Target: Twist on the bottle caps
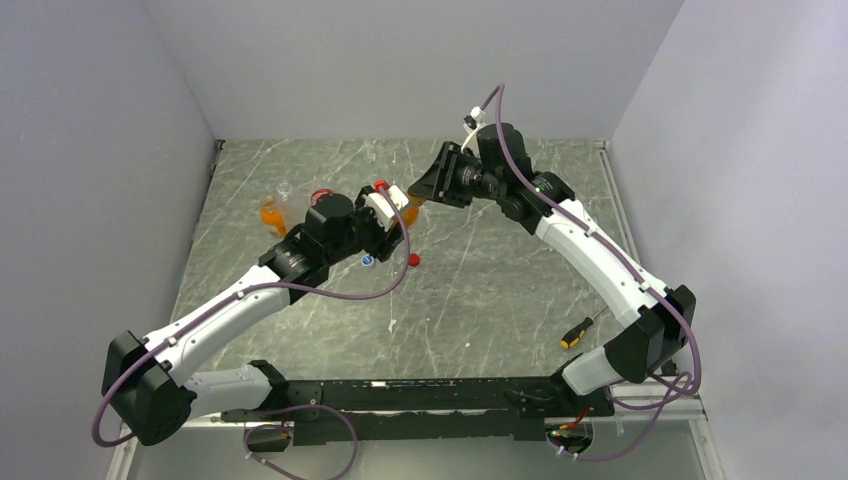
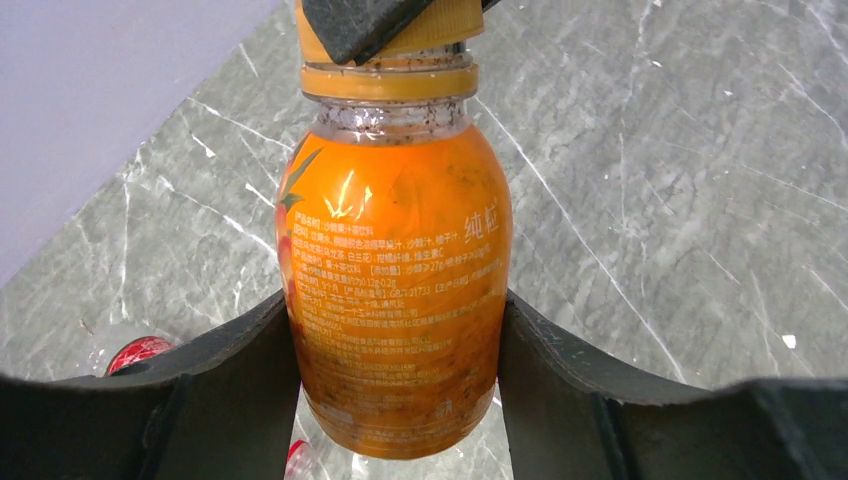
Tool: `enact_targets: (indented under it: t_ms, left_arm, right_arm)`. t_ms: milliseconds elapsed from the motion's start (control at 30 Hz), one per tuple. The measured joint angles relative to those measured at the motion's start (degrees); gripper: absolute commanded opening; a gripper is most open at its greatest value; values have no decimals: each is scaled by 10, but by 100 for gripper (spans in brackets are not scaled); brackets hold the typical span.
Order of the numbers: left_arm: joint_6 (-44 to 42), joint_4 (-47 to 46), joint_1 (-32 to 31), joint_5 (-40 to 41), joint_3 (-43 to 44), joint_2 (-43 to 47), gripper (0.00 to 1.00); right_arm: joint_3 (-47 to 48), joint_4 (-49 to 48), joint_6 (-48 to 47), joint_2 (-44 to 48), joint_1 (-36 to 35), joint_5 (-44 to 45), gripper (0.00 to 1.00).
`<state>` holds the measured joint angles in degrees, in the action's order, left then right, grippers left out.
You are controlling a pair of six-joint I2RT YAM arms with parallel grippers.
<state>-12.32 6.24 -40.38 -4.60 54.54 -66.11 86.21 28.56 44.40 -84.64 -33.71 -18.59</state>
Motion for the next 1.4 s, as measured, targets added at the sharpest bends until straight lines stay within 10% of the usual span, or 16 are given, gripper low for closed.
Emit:
enact_targets:
  t_ms: [567, 967, 1400]
  left_arm:
    - [50, -96, -2, 29, -38, -4, 0]
    - [51, -177, -7, -11, -71, 21, 0]
    - [68, -151, 21, -193, -73, 63, 0]
  right_arm:
    - [-14, -36, 30, 13, -44, 135, 29]
    - [25, 34, -15, 37, -70, 149, 99]
    - [49, 45, -250, 127, -27, -23, 96]
